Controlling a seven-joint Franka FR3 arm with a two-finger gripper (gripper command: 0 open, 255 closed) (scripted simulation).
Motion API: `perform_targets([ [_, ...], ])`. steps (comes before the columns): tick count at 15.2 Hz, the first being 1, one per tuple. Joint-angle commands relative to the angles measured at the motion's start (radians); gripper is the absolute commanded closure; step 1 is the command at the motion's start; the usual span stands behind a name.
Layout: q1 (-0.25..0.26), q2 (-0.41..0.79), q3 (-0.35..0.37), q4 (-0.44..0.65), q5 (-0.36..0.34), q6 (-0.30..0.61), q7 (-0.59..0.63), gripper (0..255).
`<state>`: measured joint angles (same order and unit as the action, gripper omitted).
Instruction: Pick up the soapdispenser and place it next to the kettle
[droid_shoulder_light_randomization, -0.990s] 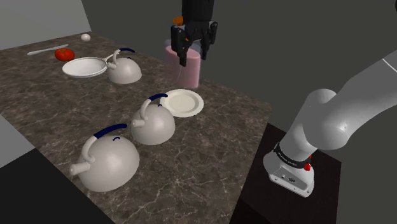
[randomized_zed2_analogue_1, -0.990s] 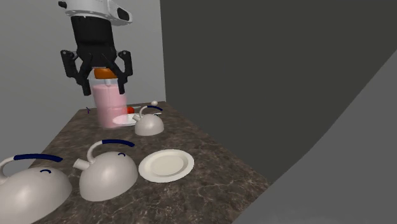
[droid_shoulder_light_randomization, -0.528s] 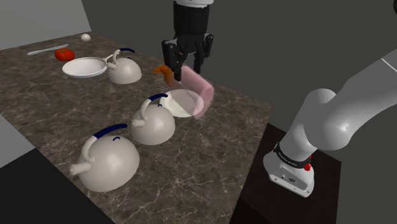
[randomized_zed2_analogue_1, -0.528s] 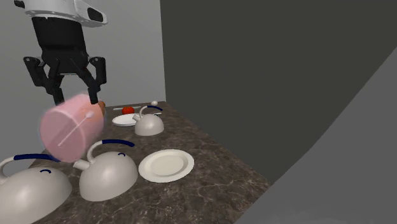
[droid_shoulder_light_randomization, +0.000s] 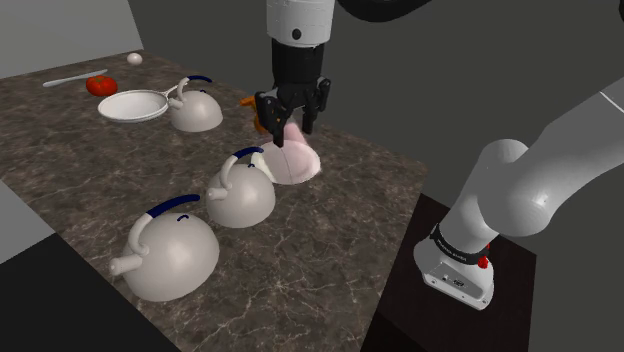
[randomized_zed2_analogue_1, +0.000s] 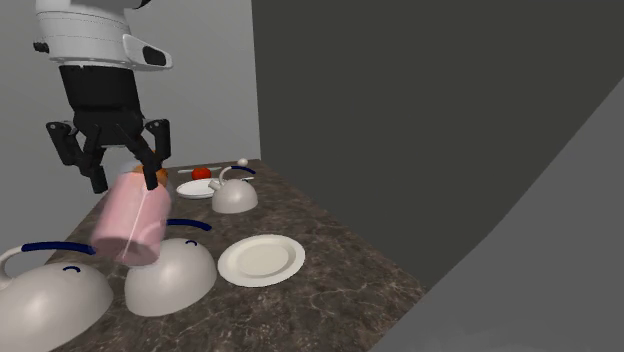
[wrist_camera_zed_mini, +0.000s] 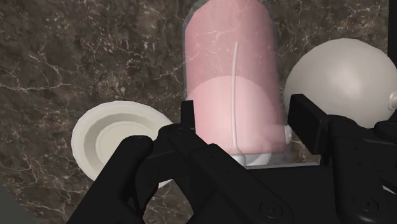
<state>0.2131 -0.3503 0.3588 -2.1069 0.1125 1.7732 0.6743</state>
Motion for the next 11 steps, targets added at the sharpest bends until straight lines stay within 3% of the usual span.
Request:
perform_targets([
  [1, 0.002, -0.003, 0.003, -0.031, 0.003, 0.029, 0.001, 255],
  [11, 0.006, 0.013, 0.016, -0.151, 0.006, 0.165, 0.003, 255],
])
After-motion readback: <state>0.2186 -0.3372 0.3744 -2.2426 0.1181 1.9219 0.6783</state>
